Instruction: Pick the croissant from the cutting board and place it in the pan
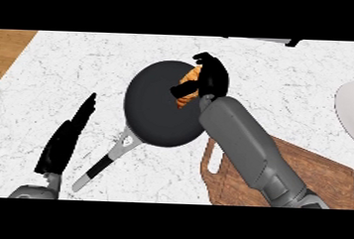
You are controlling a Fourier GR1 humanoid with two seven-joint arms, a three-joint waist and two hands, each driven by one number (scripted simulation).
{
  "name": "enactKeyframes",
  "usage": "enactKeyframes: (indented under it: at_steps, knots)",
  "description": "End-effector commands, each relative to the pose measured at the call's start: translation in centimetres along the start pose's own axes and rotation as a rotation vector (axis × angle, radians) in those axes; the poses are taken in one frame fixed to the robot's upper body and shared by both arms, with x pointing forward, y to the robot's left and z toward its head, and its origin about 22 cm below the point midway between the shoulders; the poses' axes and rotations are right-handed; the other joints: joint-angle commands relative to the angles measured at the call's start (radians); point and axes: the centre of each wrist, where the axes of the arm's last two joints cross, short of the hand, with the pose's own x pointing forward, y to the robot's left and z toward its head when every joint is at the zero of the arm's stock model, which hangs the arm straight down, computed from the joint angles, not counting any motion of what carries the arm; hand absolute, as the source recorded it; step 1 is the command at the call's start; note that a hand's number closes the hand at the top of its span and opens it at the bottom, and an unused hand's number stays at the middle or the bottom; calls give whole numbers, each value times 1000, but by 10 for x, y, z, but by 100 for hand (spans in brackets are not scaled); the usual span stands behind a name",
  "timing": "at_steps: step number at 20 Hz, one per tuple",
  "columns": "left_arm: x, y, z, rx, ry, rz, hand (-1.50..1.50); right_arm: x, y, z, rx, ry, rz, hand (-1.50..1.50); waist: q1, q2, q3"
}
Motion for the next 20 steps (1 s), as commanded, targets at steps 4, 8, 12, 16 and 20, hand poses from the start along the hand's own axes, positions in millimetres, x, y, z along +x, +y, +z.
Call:
enactKeyframes:
  at_steps: [4, 8, 12, 16, 20]
  knots:
    - [2, 1, 0, -2, 2, -8, 0, 10, -2, -3, -196, -124, -248, -150, -5, -8, 0]
    - [-4, 1, 3, 0, 1, -4, 0, 17, -8, -8, -335, -129, -382, -150, -15, -9, -1]
    - [-10, 6, 3, 44, 37, 6, 0, 0, -4, -12, -453, -56, -475, -150, -55, -21, -2]
    - [-29, 22, 14, 77, 61, 14, 0, -29, -3, -15, -514, -30, -517, -150, -97, -29, -2]
    - [-24, 21, 28, 99, 83, 11, 0, -62, -2, -7, -547, -85, -517, -150, -131, -40, -2]
